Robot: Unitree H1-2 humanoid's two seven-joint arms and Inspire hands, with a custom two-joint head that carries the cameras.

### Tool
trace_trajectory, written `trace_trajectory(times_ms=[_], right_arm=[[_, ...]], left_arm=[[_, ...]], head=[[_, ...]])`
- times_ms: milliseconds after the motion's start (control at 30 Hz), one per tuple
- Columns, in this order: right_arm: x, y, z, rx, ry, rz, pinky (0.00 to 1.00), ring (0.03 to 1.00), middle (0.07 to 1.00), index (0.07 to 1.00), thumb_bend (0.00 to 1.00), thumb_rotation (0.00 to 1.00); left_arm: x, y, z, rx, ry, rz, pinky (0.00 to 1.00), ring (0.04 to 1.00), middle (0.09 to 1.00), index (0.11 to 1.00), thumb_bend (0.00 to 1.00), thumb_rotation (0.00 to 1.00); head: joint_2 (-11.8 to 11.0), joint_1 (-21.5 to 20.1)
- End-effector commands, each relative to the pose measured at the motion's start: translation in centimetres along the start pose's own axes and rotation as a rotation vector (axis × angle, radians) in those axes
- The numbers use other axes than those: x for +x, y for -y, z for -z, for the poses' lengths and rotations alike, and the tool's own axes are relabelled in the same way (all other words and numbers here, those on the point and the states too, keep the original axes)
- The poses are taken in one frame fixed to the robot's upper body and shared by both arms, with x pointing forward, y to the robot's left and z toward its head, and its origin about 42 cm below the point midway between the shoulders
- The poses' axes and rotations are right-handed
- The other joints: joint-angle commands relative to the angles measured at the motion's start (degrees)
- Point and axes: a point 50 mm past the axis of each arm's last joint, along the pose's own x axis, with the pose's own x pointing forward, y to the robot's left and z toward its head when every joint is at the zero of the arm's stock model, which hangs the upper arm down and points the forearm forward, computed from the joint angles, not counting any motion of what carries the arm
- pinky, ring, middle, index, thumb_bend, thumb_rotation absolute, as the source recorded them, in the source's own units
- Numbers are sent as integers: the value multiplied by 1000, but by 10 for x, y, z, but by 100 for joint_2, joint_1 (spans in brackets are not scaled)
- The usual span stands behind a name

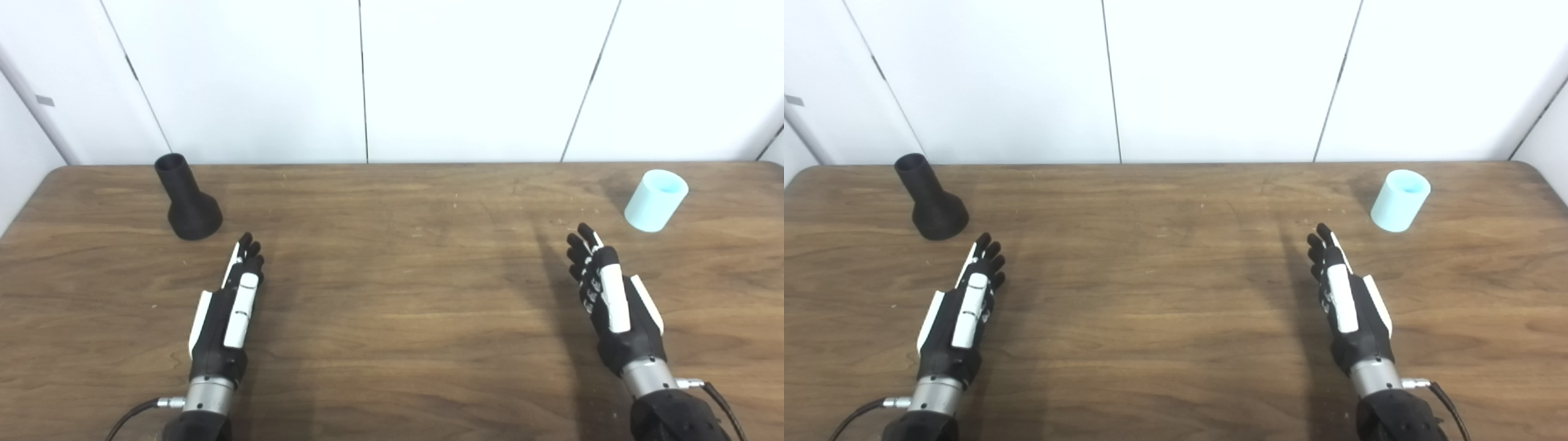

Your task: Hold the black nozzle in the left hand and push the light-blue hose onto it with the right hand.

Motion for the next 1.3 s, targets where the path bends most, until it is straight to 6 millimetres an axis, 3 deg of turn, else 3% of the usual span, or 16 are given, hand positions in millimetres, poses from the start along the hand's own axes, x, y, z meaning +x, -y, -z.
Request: trace_trajectory(times_ms=[0, 300, 467, 933, 1267], right_arm=[[1, 3, -17, -5, 91, -3, 1000, 991, 971, 1000, 547, 1000], [1, 3, -17, -9, 92, 0, 1000, 990, 968, 1000, 548, 1000], [-1, 8, -17, -16, 92, 1, 1000, 986, 965, 1000, 551, 1000], [-2, 35, 10, -16, 74, -1, 976, 961, 942, 969, 566, 1000], [0, 46, 26, 10, 73, -13, 970, 968, 954, 973, 602, 1000]], left_arm=[[5, 2, -14, 10, 88, 0, 1000, 1000, 1000, 1000, 404, 948], [5, 1, -14, 15, 83, 0, 1000, 1000, 1000, 1000, 407, 947], [3, 5, -13, 13, 78, 2, 1000, 1000, 1000, 1000, 405, 946], [-2, 27, -2, -16, 80, -2, 1000, 1000, 1000, 999, 403, 936], [-2, 32, 2, -16, 88, -5, 1000, 1000, 996, 997, 390, 864]], head=[[-5, 4], [-17, -2], [-149, 314], [-885, 1271], [-1154, 1422]])
